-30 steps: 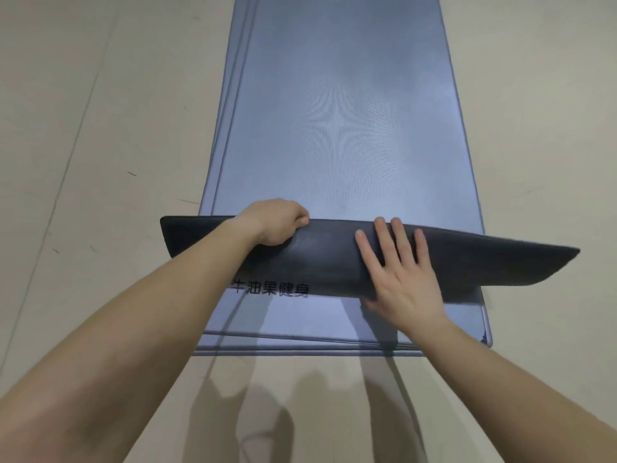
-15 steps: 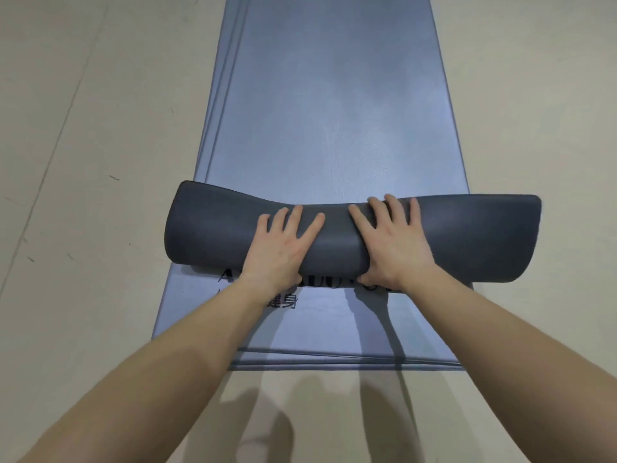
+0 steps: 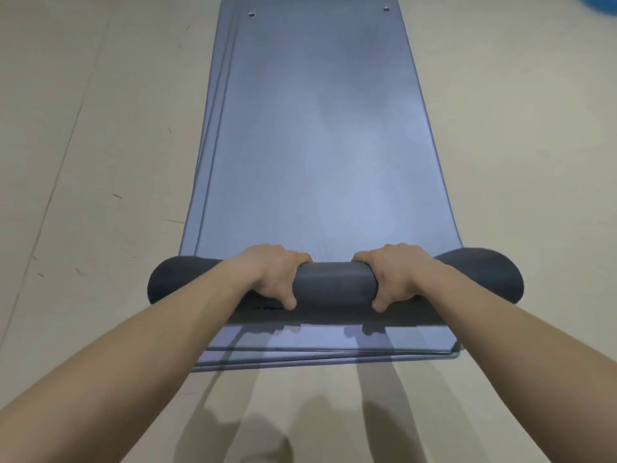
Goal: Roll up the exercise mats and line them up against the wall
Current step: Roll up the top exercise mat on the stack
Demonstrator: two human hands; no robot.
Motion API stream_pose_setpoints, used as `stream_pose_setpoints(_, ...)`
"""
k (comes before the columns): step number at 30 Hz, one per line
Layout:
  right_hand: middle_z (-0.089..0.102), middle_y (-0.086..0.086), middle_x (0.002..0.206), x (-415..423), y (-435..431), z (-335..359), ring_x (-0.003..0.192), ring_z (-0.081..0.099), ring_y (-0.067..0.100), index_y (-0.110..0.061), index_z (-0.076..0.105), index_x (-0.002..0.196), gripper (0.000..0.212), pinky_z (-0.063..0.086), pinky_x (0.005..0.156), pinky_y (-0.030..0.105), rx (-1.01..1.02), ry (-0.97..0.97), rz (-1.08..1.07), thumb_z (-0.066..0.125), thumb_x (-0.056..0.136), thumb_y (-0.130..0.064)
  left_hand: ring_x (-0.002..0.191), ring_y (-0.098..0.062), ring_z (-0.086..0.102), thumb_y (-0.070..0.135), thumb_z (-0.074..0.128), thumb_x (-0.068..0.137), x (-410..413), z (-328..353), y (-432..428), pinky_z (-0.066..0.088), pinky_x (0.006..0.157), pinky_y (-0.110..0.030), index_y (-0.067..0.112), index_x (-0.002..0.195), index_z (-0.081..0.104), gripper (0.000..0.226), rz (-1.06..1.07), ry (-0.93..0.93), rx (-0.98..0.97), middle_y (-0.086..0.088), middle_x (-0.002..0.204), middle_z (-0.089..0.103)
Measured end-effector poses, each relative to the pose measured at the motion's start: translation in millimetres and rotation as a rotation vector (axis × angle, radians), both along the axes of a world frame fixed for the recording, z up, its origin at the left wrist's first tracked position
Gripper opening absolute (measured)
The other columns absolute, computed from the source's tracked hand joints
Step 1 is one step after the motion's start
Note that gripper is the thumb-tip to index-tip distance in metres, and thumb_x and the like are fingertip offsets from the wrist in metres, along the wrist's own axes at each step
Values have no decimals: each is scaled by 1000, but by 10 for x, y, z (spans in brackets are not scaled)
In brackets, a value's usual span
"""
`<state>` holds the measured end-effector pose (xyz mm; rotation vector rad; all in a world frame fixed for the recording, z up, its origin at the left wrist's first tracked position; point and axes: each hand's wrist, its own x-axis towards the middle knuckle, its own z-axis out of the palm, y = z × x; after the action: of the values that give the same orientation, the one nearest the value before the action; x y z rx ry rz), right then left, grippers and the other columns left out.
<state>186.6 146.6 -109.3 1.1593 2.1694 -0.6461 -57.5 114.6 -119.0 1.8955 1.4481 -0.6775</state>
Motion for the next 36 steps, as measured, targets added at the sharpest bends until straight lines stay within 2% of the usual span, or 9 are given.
stream_pose_setpoints(3,60,-8,113,59,-10,97,102,61,22,-37,48,132,79,52,85,38,-160,27,-73,88,64,-45,100,-19,65,33,91,70,56,64,69,54,89,-35,30,123,56,63,70,-117,-210,12,103,65)
stream_pose_setpoints(8,46,-1,138,56,-273,-165,120,52,29,-34,23,150,126,43,102,47,239,28,31,85,48,-77,104,-25,74,18,94,71,-27,-179,434,61,94,-46,28,123,66,60,206,-197,-451,3,114,77)
stream_pose_setpoints(11,50,2,134,34,-277,-307,114,55,31,-36,21,146,119,45,98,49,280,11,26,84,53,-73,105,-29,75,14,92,73,-37,-257,614,60,95,-50,26,124,67,58,221,-202,-555,-1,117,77)
stream_pose_setpoints(14,55,0,122,-17,2,-268,104,59,30,-40,28,141,108,47,90,46,200,45,-14,85,54,-66,111,-21,70,34,97,67,-160,-162,659,56,100,-43,31,130,61,72,237,-176,-348,6,129,69)
stream_pose_setpoints(19,59,-10,115,-130,505,-111,104,59,23,-43,36,141,109,51,92,44,-13,67,-59,94,50,-59,147,-31,32,75,69,64,-65,-66,-16,29,121,-50,33,161,15,118,56,-56,369,-3,163,27)
stream_pose_setpoints(21,59,-12,120,-192,691,-108,113,59,23,-41,39,143,111,49,100,45,-147,92,-105,99,50,-50,154,-39,14,87,66,61,67,-210,-213,16,124,-60,28,161,-9,139,-56,118,418,-11,168,7)
stream_pose_setpoints(23,58,-11,128,-220,801,-143,124,55,25,-41,38,147,115,45,106,47,-153,104,-114,99,49,-53,153,-39,15,86,71,60,79,-353,-162,17,122,-61,26,160,-16,145,-55,169,450,-12,168,7)
stream_pose_setpoints(29,17,7,165,27,337,-334,150,19,36,-33,-6,161,157,15,119,65,296,-5,48,77,40,-89,135,-23,47,80,81,44,-123,-376,509,42,108,-50,41,158,6,142,-1,-12,225,9,152,40)
stream_pose_setpoints(36,54,-4,124,52,545,-459,108,58,27,-38,26,145,117,46,97,50,208,70,-2,79,47,-73,119,-19,58,51,96,57,-71,-328,871,48,106,-42,46,147,38,108,126,-127,-76,15,131,59)
